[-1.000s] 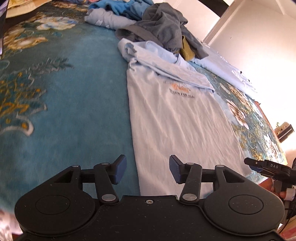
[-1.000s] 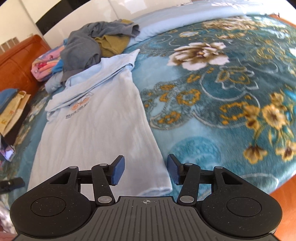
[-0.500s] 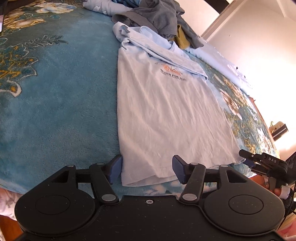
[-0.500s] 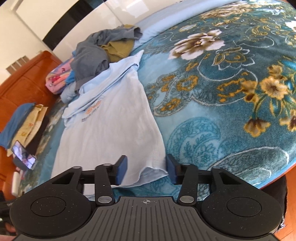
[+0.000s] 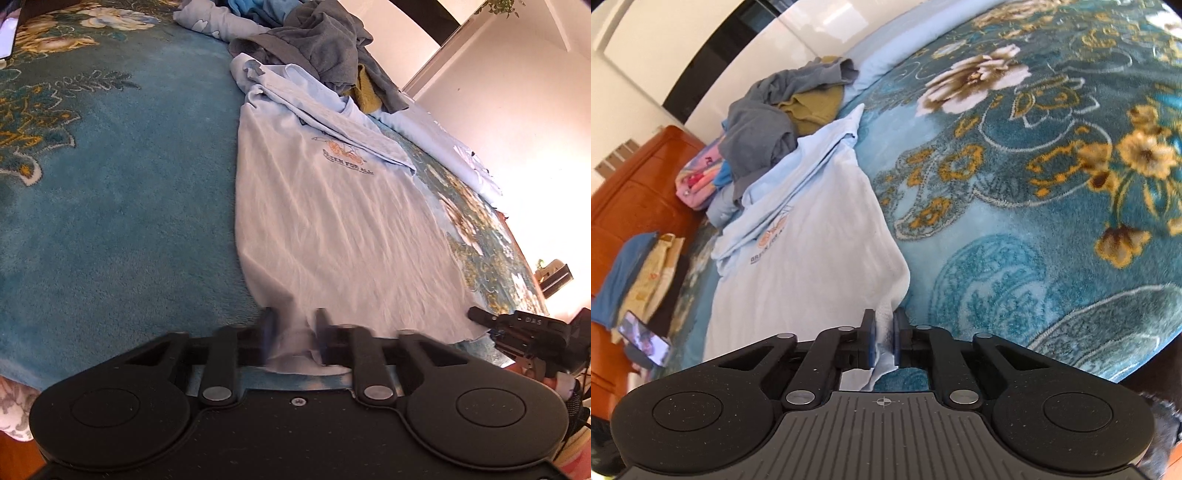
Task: Fold clothes
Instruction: 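Grasp the hem with both grippers and lift it toward the collar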
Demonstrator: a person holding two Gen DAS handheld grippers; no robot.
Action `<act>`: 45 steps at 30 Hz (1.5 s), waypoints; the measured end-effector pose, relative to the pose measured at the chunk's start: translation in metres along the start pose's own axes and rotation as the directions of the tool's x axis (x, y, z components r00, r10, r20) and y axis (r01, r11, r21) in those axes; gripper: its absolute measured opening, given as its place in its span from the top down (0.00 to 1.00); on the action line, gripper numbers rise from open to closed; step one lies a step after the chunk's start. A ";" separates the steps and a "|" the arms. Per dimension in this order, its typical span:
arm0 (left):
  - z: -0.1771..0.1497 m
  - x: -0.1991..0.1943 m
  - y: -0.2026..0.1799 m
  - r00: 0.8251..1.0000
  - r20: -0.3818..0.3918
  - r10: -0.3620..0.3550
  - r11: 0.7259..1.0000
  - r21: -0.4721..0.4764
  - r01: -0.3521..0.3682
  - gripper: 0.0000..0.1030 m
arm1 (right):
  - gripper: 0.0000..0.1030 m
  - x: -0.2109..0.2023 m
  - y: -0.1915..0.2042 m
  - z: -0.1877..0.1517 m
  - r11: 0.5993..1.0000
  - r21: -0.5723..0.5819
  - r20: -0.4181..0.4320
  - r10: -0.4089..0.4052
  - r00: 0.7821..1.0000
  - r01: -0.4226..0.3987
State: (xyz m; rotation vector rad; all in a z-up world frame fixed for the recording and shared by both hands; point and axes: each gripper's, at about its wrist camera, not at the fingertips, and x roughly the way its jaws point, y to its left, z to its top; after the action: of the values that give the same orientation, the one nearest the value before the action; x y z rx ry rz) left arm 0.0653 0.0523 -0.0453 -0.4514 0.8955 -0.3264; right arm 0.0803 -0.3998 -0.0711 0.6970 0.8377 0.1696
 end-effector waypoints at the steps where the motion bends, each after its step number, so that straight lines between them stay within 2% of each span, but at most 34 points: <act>1: 0.001 -0.003 -0.001 1.000 0.021 -0.020 1.000 0.006 0.020 1.00 | 0.95 -0.002 0.000 0.001 1.000 0.004 0.008 0.011 1.000 -0.011; 4: 0.011 -0.014 -0.009 0.992 0.090 -0.088 0.995 0.044 0.084 1.00 | 0.95 -0.012 0.004 0.008 0.999 0.014 0.045 0.050 0.998 -0.051; 8: 0.035 -0.025 -0.020 0.970 0.188 -0.155 0.985 0.104 0.137 1.00 | 0.95 -0.022 0.023 0.029 0.996 -0.013 0.101 0.084 0.991 -0.083; 11: 0.060 -0.025 -0.021 0.954 0.245 -0.175 0.981 0.126 0.148 1.00 | 0.95 -0.017 0.041 0.056 0.994 -0.034 0.122 0.110 0.986 -0.107; 15: 0.097 -0.008 -0.015 0.944 0.287 -0.161 0.983 0.127 0.129 1.00 | 0.95 0.004 0.059 0.099 0.991 -0.043 0.137 0.130 0.982 -0.125; 18: 0.131 0.013 -0.009 0.944 0.301 -0.136 0.987 0.121 0.104 1.00 | 0.95 0.031 0.074 0.131 0.991 -0.060 0.141 0.127 0.982 -0.119; 26: 0.212 0.082 -0.001 0.949 0.306 -0.081 0.990 0.132 0.042 1.00 | 0.95 0.131 0.096 0.202 0.993 -0.107 0.103 0.057 0.993 -0.046; 29: 0.238 0.100 0.000 0.944 0.322 -0.066 0.989 0.146 0.020 1.00 | 0.95 0.160 0.099 0.222 0.993 -0.109 0.103 0.048 0.993 -0.037; 32: 0.264 0.120 0.006 0.938 0.343 -0.049 0.994 0.110 0.012 1.00 | 0.95 0.186 0.107 0.243 0.993 -0.111 0.110 0.044 0.993 -0.032; 34: 0.277 0.136 0.011 0.938 0.346 -0.034 0.997 0.081 0.006 1.00 | 0.95 0.204 0.112 0.256 0.993 -0.121 0.110 0.019 0.994 -0.006; 40: 0.300 0.179 0.030 0.959 0.283 0.019 0.999 0.020 -0.026 0.99 | 0.95 0.259 0.119 0.276 0.984 -0.154 0.060 -0.081 0.995 0.090; 43: 0.306 0.192 0.044 0.968 0.247 0.044 0.998 -0.055 -0.032 0.95 | 0.94 0.279 0.114 0.276 0.980 -0.150 0.024 -0.127 0.992 0.130; 45: 0.307 0.194 0.047 0.974 0.219 0.063 0.997 -0.064 -0.050 0.87 | 0.91 0.281 0.112 0.275 0.979 -0.152 0.008 -0.133 0.991 0.133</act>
State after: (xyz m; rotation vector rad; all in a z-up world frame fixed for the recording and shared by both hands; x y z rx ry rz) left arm 0.4304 0.0781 -0.0325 -0.5041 0.7006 -0.1934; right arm 0.4835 -0.3383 -0.0486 0.4960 0.8610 0.1124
